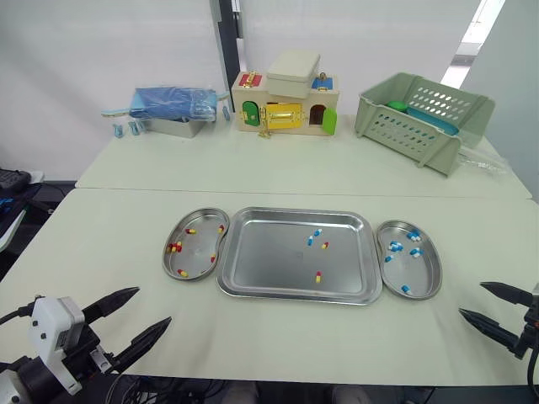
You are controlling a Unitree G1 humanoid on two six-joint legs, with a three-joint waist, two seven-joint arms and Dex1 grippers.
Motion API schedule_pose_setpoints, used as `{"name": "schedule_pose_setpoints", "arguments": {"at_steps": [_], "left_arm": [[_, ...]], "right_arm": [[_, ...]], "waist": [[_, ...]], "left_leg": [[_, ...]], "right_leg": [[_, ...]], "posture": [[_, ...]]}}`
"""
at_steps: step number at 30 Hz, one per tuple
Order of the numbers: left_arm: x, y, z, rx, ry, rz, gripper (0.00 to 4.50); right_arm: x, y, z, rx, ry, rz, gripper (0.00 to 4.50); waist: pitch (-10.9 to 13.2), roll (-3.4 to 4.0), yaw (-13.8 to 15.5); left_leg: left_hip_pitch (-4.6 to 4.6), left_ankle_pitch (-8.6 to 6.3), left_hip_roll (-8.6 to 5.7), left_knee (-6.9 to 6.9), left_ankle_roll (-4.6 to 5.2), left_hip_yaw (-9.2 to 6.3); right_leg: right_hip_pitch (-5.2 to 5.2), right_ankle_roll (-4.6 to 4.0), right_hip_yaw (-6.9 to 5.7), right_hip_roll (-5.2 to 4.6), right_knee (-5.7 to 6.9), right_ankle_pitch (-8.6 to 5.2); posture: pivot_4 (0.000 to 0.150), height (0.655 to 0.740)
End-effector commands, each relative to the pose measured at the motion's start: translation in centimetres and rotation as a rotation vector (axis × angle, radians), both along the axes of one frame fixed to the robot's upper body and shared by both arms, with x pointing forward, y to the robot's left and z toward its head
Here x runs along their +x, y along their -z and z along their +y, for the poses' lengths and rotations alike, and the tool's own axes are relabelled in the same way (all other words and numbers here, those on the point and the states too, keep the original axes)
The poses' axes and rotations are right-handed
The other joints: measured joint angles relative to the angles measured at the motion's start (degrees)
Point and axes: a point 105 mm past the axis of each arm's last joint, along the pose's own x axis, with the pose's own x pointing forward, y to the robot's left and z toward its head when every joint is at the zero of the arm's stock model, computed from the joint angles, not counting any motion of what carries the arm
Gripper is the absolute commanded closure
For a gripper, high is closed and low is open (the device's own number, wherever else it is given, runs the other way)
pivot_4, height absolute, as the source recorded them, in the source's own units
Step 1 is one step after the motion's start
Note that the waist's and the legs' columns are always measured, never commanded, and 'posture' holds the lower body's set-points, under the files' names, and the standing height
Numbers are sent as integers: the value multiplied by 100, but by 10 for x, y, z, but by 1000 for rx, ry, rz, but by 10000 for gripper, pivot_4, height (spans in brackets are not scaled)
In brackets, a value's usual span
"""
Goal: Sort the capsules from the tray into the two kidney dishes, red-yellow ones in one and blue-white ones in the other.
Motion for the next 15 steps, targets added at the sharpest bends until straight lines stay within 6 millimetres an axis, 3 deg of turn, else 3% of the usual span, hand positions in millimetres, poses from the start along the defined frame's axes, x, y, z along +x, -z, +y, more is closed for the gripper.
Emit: {"name": "schedule_pose_setpoints", "arguments": {"at_steps": [1, 5, 10, 12, 15], "left_arm": [[-1, 0, -4, 29, 46, -23, 95], [-10, 14, -21, 61, 180, -9, 95], [-12, 15, -37, 31, 284, -69, 95], [-14, 17, -42, 37, 327, -74, 95], [-12, 16, -52, -1, 364, -112, 95]], "right_arm": [[2, -12, -17, -52, 7, -31, 0], [4, -17, -24, -66, 7, -9, 0], [9, -33, -23, -31, -13, 28, 0], [16, -44, -17, -14, -36, 17, 0], [39, -74, 8, 21, -128, -41, 0]], "waist": [[-2, 5, -3], [-6, 13, -18], [-3, 15, -5], [-3, 16, -12], [-3, 24, -52]], "left_leg": [[1, 0, 0, 0, 0, 0], [3, 0, 1, -3, 0, 4], [2, 0, 1, -3, 0, 4], [1, 0, -2, -2, 0, 7], [4, 0, 1, -3, 0, 7]], "right_leg": [[0, 0, 0, 0, 0, 0], [0, 0, 3, 0, 0, 0], [1, 0, 2, 0, -1, 0], [0, 1, 8, -2, -1, 0], [1, 0, 6, 0, -1, 0]], "posture": [[1500, 7400], [1500, 7400], [1500, 7400], [1500, 7400], [1500, 7400]]}}
